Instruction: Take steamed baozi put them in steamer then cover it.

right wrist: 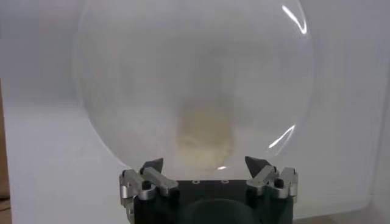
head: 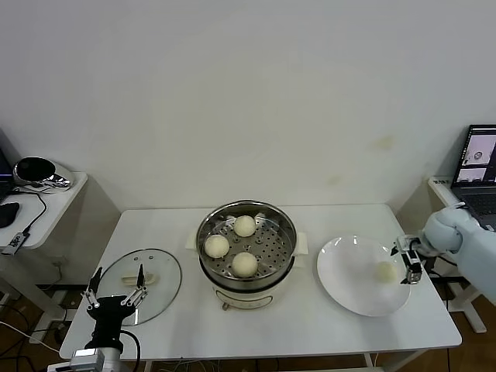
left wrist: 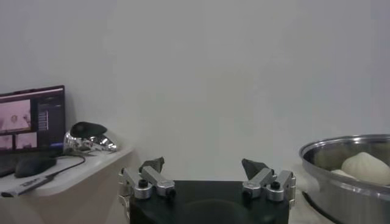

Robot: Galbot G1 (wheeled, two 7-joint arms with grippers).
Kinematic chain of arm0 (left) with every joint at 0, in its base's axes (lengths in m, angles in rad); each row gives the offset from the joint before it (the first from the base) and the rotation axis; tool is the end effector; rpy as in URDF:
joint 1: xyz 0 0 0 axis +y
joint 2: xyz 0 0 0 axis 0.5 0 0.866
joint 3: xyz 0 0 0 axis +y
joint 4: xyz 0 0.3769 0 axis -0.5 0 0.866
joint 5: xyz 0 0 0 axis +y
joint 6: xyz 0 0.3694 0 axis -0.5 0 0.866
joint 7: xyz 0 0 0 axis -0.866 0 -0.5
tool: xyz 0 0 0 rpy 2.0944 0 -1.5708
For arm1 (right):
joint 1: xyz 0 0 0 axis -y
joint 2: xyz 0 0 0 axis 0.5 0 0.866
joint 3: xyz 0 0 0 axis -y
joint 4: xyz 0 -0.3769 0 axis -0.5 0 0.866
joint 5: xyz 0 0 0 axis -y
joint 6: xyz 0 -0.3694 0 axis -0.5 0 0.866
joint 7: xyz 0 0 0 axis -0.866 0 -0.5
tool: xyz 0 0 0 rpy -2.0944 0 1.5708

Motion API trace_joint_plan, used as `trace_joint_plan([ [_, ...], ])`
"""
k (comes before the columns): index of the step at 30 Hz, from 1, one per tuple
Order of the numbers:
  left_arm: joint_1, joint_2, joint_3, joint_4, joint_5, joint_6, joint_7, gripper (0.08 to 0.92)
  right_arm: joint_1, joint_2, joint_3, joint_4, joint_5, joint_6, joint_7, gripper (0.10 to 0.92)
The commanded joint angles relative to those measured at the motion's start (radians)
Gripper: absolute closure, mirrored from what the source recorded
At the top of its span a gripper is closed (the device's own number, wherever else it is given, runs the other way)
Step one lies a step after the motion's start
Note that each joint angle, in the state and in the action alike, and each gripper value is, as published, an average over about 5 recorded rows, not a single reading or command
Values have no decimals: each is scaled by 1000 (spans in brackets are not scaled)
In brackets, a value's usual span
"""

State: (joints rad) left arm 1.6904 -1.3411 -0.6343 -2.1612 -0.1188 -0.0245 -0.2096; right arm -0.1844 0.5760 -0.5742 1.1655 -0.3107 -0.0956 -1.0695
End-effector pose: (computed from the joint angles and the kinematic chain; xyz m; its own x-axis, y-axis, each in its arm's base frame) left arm 0.1487 0.0720 -0.3102 -0.9860 -0.1664 -0.0072 -0.1659 0.9772 0.1323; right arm 0.5093 -0.2736 -0.2324 -0.2330 0.0412 0.9716 -0.9719 -0.0451 -0.2312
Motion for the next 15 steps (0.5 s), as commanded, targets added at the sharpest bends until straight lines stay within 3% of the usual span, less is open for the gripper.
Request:
trace_joint_plan([
  [1, 3, 0, -4, 0, -1, -1, -1, 177, -49, 74, 45, -78, -29, -5, 7, 203],
  [6, 5, -3, -5, 0, -1, -2, -1, 177, -46, 91, 41, -91, -33, -9, 9, 212],
  [15, 6, -6, -3, 1, 0, -4, -1, 177, -44, 105, 43, -93, -38, -13, 12, 332],
])
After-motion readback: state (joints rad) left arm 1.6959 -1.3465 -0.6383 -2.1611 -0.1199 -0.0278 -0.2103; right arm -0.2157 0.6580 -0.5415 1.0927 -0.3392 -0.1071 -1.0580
